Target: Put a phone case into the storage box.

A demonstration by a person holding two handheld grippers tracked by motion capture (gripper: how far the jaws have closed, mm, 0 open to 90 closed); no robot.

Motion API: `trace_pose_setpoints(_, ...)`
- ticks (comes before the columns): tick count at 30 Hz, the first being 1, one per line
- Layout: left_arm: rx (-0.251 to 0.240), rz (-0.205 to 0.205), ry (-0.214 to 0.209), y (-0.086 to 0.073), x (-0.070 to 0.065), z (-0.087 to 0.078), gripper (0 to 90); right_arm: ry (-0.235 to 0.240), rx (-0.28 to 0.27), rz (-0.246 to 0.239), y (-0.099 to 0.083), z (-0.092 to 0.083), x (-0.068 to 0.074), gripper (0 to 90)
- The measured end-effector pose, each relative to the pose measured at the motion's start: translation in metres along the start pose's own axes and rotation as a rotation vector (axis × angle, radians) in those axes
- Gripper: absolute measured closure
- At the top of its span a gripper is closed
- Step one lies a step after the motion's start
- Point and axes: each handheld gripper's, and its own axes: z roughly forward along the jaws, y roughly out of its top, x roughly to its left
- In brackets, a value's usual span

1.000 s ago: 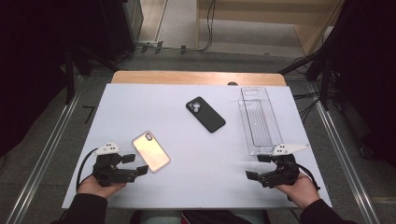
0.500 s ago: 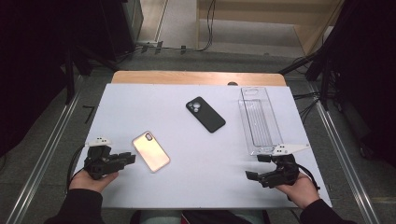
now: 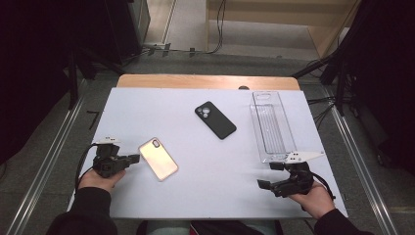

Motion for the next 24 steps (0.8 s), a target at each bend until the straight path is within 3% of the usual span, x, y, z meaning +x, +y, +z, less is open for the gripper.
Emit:
trace_pose_setpoints(7,0.061,-0.009,0.032,0.004,0.003,0.021,90.0,-0.001,-0.003,0.003,0.0,-0.001,0.0,8.3)
trace_pose_setpoints(14,0.044,-0.007,0.043,0.013,0.001,0.032,90.0,0.002,0.0,0.001,0.0,0.0,0.0,8.3)
trace_pose_setpoints(16,0.043,0.004,0.059,0.018,-0.001,0.037,90.0,0.0,0.0,0.003,0.0,-0.001,0.0,8.4)
trace_pose_setpoints(24,0.038,0.035,0.057,0.028,-0.006,0.048,90.0,0.0,0.001,0.003,-0.001,-0.001,0.0,8.3)
